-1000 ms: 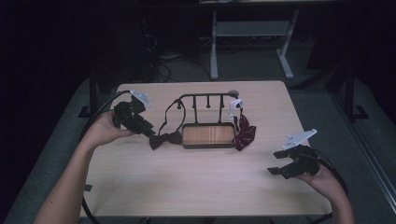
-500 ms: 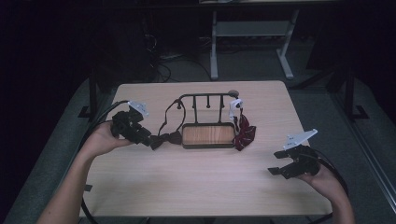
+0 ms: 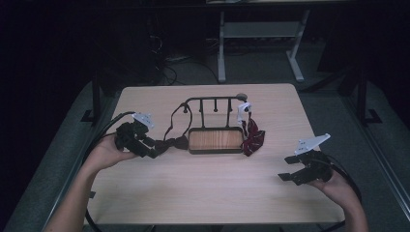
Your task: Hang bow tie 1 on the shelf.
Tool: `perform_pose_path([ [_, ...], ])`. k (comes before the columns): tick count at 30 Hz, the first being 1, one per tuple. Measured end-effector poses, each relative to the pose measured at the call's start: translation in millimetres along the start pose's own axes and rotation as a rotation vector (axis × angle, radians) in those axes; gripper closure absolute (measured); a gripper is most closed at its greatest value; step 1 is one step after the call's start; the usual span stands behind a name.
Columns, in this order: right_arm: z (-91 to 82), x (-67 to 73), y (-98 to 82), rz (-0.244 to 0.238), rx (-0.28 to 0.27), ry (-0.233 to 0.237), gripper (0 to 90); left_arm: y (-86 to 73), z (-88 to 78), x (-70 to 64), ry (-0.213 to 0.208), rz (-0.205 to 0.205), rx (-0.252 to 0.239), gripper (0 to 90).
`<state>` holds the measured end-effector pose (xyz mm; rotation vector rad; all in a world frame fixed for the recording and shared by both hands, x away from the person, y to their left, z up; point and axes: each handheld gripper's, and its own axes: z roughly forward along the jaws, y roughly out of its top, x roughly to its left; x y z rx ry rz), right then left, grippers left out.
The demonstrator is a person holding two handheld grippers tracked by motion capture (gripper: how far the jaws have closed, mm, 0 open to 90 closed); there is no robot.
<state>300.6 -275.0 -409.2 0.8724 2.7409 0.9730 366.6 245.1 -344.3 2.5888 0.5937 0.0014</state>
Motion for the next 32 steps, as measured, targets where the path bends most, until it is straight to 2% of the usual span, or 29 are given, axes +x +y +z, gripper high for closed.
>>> perform_pose_path([
  [6,0.5,-0.1,-0.4,0.006,0.0,0.001,30.0,-7.2,3.3,-3.6,-0.006,0.002,-0.013,45.8],
  [16,0.0,-0.5,-1.3,0.014,0.005,0.002,29.8,-17.5,11.4,-12.1,0.007,-0.001,-0.022,40.9],
  [23,0.0,-0.1,-2.2,0.025,0.005,0.002,29.9,-27.4,19.6,-17.0,-0.003,0.001,-0.028,40.9],
  [32,0.1,-0.3,-2.5,0.018,0.004,-0.002,29.8,-34.6,25.4,-24.0,-0.001,0.0,-0.04,39.9],
])
